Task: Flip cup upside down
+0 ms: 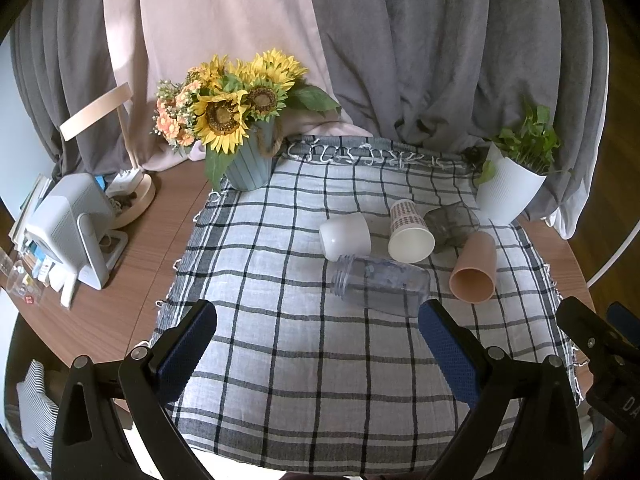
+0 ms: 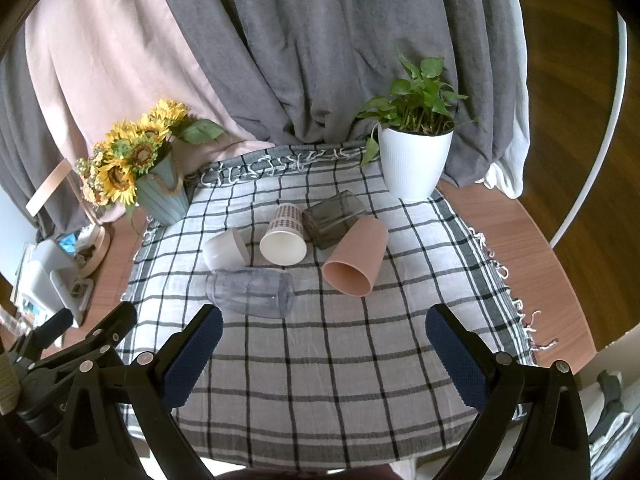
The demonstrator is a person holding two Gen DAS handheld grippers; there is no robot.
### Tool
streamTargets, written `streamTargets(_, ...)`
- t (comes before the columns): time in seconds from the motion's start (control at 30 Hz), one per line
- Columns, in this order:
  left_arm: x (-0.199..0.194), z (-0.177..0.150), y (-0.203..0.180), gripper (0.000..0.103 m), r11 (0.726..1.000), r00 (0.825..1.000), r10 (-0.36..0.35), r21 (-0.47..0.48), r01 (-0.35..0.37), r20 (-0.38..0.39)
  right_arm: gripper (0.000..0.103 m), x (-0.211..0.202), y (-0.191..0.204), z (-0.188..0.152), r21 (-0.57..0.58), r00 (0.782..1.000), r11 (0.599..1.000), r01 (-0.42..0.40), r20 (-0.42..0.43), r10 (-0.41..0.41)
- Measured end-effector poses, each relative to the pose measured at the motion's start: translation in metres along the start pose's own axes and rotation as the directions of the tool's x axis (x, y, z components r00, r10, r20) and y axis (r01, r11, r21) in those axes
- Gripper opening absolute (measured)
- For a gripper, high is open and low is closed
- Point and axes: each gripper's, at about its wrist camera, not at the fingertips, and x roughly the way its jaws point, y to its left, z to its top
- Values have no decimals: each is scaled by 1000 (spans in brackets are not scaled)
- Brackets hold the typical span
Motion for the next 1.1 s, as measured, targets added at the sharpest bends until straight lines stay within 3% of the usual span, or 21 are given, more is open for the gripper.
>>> streamTargets(1.1, 2, -5, 3, 103, 1000, 1000, 9, -3, -9, -4, 102, -1, 0, 1, -3, 1000, 1000, -3, -3, 3)
